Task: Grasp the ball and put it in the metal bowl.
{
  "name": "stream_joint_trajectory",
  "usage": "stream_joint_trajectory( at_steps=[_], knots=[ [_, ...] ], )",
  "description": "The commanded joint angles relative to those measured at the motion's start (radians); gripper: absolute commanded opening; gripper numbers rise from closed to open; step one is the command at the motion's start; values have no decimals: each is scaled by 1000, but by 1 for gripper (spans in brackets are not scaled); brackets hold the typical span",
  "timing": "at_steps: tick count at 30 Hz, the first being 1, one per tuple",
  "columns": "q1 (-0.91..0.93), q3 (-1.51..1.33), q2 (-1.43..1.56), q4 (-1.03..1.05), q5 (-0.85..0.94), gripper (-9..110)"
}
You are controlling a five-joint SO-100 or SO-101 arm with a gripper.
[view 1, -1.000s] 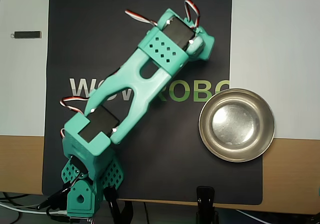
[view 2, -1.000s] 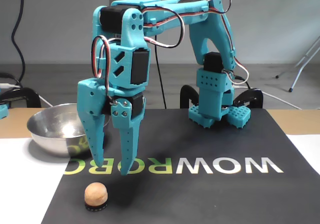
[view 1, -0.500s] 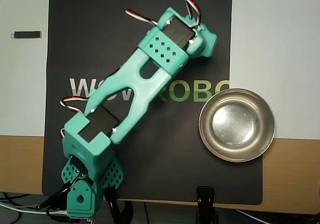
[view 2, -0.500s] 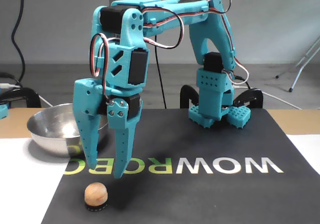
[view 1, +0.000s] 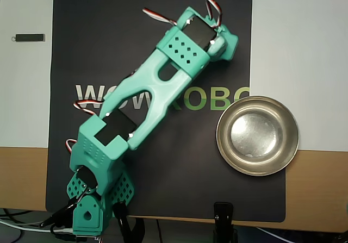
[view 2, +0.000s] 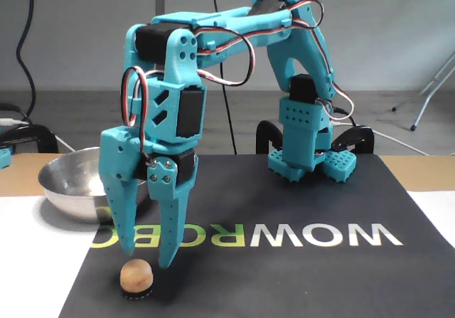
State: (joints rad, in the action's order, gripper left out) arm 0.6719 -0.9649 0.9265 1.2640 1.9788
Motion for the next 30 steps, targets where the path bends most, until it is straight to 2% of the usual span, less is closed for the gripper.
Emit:
stream_joint_trajectory(
  at_steps=[1, 22, 30],
  knots=[
    [11, 44, 0, -6, 2, 53],
    [31, 72, -64, -9, 2, 53],
    [32, 83, -104, -74, -3, 53]
  ],
)
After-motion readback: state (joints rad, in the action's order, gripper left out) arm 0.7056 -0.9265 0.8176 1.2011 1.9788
